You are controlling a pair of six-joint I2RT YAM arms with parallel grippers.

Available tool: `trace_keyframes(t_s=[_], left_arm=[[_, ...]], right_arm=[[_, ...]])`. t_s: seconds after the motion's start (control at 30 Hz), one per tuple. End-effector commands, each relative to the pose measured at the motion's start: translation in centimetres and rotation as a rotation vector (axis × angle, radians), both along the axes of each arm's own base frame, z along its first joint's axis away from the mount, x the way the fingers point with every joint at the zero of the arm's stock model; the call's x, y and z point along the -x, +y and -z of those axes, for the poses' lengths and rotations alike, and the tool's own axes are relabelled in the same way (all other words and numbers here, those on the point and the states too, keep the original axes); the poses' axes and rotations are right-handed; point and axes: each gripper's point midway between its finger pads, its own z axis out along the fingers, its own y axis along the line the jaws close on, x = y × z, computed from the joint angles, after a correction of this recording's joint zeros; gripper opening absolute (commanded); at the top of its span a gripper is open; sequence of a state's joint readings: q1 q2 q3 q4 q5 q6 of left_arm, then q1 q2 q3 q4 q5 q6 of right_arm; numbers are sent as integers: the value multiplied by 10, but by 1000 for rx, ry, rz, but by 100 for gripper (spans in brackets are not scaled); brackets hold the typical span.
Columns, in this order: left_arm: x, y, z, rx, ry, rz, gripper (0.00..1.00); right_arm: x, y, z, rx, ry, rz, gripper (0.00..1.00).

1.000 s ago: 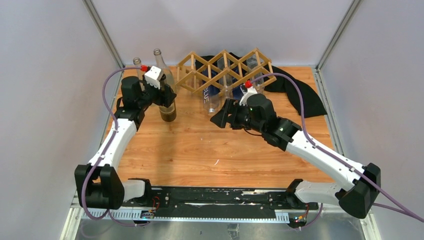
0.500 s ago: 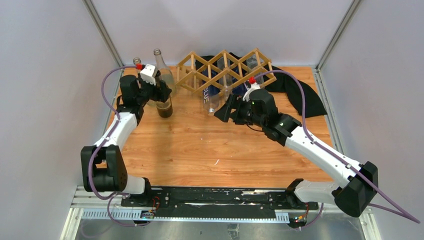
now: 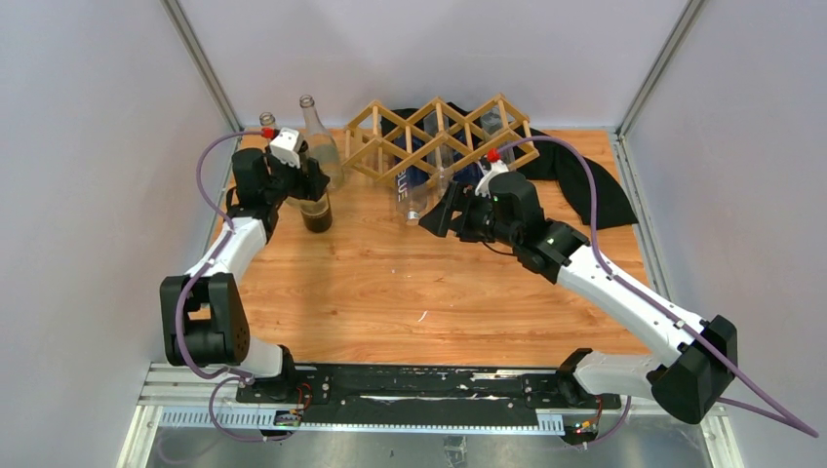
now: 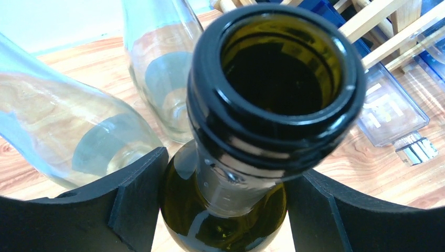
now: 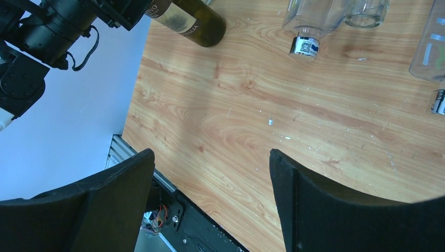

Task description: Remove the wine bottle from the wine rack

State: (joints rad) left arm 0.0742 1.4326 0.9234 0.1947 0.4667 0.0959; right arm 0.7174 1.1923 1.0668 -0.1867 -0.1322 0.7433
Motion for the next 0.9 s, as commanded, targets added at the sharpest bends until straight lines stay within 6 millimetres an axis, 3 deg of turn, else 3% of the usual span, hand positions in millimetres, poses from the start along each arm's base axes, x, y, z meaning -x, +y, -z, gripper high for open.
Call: trace_keyframes(t_s=[0.0, 0.07, 0.17, 0.33, 0.53, 0.87], left_arm=[[-10, 3, -35, -1, -136, 0, 77], [-8, 5, -36, -13, -145, -4, 94], [-5, 8, -40, -27, -159, -18, 99], [0, 12, -48, -8, -163, -37, 100], [11, 21, -77, -25, -157, -72, 100], [49, 54, -124, -208, 6, -169, 100]], right_arm=[[-6, -1, -8, -8, -20, -1, 84], [-7, -1, -9, -7, -22, -1, 84], [-8, -2, -9, -6, -22, 0, 85], [-11, -2, -11, -1, -28, -3, 86], [-23, -1, -16, 26, -27, -2, 88], [-79, 13, -18, 98, -6, 8, 91]])
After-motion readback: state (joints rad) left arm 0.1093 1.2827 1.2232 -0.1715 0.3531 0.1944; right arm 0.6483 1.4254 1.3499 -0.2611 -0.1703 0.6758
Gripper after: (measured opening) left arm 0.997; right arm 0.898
